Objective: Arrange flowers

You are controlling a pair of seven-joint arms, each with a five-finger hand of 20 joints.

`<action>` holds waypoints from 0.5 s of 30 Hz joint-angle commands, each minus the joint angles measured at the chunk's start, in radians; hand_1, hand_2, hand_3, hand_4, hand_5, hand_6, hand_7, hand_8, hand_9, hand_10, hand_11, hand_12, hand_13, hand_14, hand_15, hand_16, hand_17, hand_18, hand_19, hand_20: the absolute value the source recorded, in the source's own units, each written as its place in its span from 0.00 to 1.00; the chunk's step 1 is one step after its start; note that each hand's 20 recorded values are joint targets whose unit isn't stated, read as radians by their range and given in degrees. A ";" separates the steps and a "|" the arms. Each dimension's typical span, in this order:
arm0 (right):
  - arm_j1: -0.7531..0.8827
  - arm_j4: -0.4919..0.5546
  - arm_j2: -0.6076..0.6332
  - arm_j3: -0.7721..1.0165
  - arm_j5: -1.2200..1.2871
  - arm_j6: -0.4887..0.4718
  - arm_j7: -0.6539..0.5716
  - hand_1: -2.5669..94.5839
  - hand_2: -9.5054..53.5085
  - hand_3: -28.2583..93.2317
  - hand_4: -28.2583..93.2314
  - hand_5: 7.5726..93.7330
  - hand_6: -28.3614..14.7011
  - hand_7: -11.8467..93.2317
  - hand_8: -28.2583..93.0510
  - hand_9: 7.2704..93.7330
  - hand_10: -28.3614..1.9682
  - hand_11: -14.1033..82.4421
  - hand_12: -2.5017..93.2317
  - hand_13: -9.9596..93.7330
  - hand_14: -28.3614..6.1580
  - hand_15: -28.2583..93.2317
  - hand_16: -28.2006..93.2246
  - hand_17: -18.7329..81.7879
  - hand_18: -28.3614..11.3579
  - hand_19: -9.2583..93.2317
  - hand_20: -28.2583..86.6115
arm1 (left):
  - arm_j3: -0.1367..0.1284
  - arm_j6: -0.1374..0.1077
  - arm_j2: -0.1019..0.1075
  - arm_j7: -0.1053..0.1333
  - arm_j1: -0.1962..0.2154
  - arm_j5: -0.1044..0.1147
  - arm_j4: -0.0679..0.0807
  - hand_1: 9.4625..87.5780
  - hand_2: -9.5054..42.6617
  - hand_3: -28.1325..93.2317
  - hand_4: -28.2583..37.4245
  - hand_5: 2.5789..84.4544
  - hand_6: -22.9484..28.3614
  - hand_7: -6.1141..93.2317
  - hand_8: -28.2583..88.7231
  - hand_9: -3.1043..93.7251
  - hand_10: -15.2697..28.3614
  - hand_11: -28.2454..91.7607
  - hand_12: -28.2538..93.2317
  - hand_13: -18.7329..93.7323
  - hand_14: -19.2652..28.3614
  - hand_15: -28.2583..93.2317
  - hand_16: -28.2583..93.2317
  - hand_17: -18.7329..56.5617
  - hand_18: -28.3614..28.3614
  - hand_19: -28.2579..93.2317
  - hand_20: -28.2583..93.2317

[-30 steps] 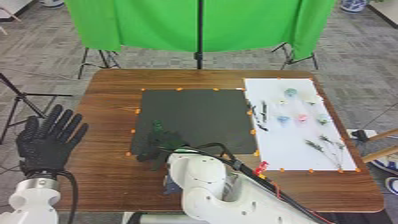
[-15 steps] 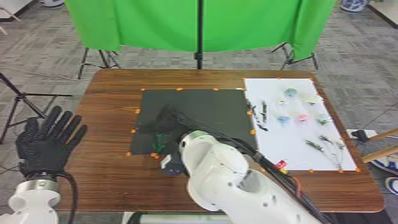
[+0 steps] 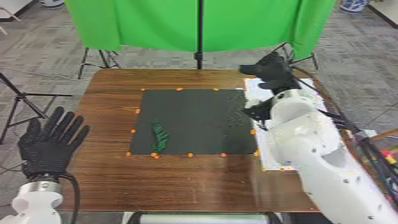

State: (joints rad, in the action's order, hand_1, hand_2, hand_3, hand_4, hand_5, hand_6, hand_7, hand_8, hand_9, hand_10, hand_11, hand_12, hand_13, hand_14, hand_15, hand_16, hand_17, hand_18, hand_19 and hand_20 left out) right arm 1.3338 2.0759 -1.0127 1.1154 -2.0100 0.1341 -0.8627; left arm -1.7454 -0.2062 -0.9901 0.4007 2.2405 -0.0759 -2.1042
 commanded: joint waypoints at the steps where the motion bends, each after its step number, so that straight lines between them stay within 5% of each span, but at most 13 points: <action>1: 0.207 0.033 0.158 0.275 -0.046 -0.038 -0.097 0.33 0.00 0.83 0.10 0.54 0.37 0.22 0.16 0.45 0.00 0.25 0.18 0.40 0.00 0.63 0.30 0.28 0.00 0.62 0.36 | 0.018 0.011 0.018 -0.012 -0.017 -0.089 0.000 0.18 0.43 0.84 0.00 0.49 0.59 0.18 0.17 0.39 0.69 0.41 0.32 0.40 0.70 0.48 0.18 0.20 0.72 0.45 0.33; 8: 0.430 0.095 0.215 0.474 -0.086 -0.189 -0.133 0.35 0.00 0.82 0.09 0.52 0.36 0.21 0.16 0.43 0.00 0.24 0.19 0.38 0.00 0.62 0.30 0.27 0.00 0.62 0.36 | 0.023 0.026 0.025 -0.005 -0.028 -0.081 -0.005 0.18 0.43 0.84 0.00 0.49 0.59 0.18 0.17 0.39 0.69 0.41 0.32 0.40 0.70 0.48 0.18 0.20 0.72 0.45 0.33; 15: 0.548 0.092 0.221 0.567 -0.071 -0.226 -0.166 0.37 0.00 0.83 0.07 0.52 0.36 0.20 0.17 0.43 0.00 0.24 0.19 0.37 0.00 0.61 0.31 0.27 0.00 0.61 0.37 | 0.018 0.023 0.016 -0.002 -0.017 -0.077 -0.008 0.18 0.43 0.84 0.00 0.49 0.59 0.18 0.17 0.39 0.69 0.41 0.32 0.40 0.70 0.48 0.19 0.20 0.72 0.45 0.33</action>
State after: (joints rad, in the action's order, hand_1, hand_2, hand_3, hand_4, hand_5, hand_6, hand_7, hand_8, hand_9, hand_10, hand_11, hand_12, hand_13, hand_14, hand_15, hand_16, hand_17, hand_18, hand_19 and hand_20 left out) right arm 1.7617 2.1926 -0.8090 1.6445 -2.0720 -0.1057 -0.9828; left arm -1.7301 -0.1898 -0.9688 0.3956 2.2031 -0.1607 -2.1082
